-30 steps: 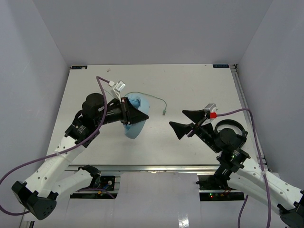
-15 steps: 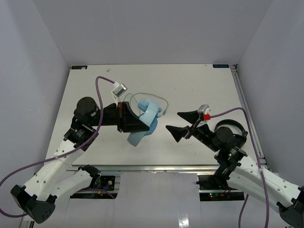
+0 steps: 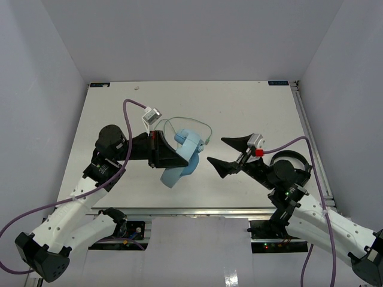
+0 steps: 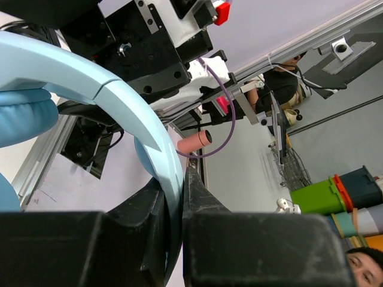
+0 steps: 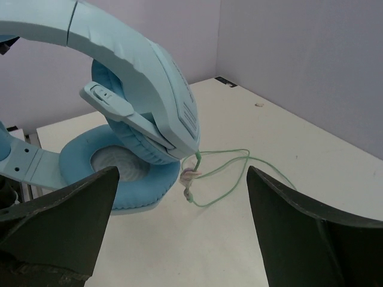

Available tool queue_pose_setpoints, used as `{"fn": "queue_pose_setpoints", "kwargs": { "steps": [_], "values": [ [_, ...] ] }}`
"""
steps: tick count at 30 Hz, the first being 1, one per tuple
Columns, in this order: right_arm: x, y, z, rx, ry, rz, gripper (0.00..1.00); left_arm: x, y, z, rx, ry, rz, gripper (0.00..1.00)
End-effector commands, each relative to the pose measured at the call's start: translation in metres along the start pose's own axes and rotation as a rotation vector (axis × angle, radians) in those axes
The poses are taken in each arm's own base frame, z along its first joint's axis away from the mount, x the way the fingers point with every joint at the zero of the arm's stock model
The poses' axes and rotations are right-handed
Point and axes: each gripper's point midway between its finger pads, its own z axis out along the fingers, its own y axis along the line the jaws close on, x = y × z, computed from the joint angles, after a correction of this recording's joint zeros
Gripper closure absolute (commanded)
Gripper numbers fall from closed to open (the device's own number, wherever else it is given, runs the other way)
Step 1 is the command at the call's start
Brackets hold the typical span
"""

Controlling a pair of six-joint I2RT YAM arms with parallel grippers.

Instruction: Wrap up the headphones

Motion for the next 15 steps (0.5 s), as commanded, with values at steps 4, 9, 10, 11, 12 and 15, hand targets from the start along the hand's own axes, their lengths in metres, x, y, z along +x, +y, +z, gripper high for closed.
{"fn": "queue_pose_setpoints", "kwargs": {
  "steps": [4,9,10,11,12,15],
  "values": [
    [-0.044,0.025,0.015,-0.165,-0.196,-0.14,0.05,-0.002,-0.022,-0.006,0.066,-0.042,0.092,1.0],
    [-0.043,0.027,0.023,-0.174,-0.206,-0.12,0.04,0.001,-0.022,-0.008,0.078,-0.049,0.086,1.0],
    [-0.041,0.027,0.024,-0.179,-0.202,-0.12,0.04,0.001,-0.024,-0.008,0.084,-0.051,0.088,1.0],
    [-0.039,0.028,0.026,-0.185,-0.197,-0.121,0.04,0.001,-0.025,-0.008,0.086,-0.052,0.082,1.0],
    [-0.04,0.03,0.027,-0.195,-0.206,-0.124,0.04,0.001,-0.025,-0.008,0.089,-0.055,0.08,1.0],
    [-0.036,0.036,0.032,-0.23,-0.21,-0.118,0.04,-0.001,-0.028,-0.009,0.097,-0.069,0.077,1.0]
  ]
}}
